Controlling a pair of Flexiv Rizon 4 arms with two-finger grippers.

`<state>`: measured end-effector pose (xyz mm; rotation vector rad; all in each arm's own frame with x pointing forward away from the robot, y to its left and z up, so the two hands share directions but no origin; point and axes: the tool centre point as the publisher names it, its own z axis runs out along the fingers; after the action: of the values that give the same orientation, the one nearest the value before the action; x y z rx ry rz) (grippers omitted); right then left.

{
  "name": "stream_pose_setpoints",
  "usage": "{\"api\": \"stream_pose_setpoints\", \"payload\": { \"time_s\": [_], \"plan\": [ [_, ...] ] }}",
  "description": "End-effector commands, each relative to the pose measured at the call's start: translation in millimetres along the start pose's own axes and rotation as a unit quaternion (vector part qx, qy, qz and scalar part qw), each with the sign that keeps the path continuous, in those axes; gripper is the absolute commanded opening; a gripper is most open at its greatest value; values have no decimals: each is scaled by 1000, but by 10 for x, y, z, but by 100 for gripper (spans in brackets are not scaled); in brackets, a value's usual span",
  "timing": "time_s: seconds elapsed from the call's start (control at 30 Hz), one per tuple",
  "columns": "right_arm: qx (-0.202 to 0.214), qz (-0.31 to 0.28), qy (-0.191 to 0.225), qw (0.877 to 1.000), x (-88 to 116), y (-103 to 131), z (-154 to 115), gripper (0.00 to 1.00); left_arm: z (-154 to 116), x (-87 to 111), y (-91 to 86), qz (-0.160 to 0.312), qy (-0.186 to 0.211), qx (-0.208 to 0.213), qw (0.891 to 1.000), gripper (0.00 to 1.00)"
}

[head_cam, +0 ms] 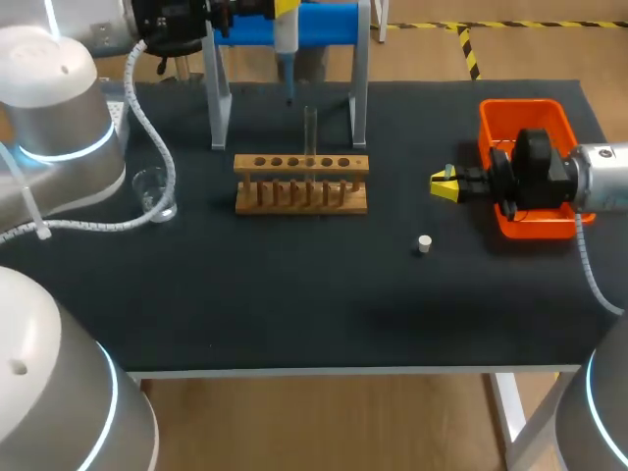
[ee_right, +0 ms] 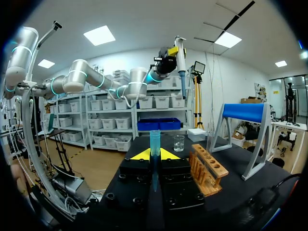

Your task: Invert the test tube, pick up the pipette, mount the tip to pipette, aspirate from beaker and dispense into the tube, eject the tip, return the pipette, and cap with the stopper.

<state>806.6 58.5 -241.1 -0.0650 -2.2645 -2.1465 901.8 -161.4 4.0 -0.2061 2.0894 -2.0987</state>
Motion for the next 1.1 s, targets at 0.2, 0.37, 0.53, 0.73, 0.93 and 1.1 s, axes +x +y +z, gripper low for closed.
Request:
{"api": "stream_pose_setpoints", "payload": {
  "time_s": [0.2,0.37,0.53,0.73,0.93,1.1],
  "plan": [
    [1,0,0,1000,10,7,-10,0,151,108,40,15,29,3,999,0],
    [1,0,0,1000,10,7,-10,0,226,171,47,18,35,-13,999,0],
    [1,0,0,1000,10,7,-10,0,311,236,43,23,46,-22,998,0],
    [1,0,0,1000,10,7,-10,0,326,269,50,19,48,-18,998,0],
    [1,0,0,1000,10,7,-10,0,330,280,47,15,51,-18,998,0],
    [1,0,0,1000,10,7,-10,0,330,280,47,15,51,-18,998,0]
  ]
}}
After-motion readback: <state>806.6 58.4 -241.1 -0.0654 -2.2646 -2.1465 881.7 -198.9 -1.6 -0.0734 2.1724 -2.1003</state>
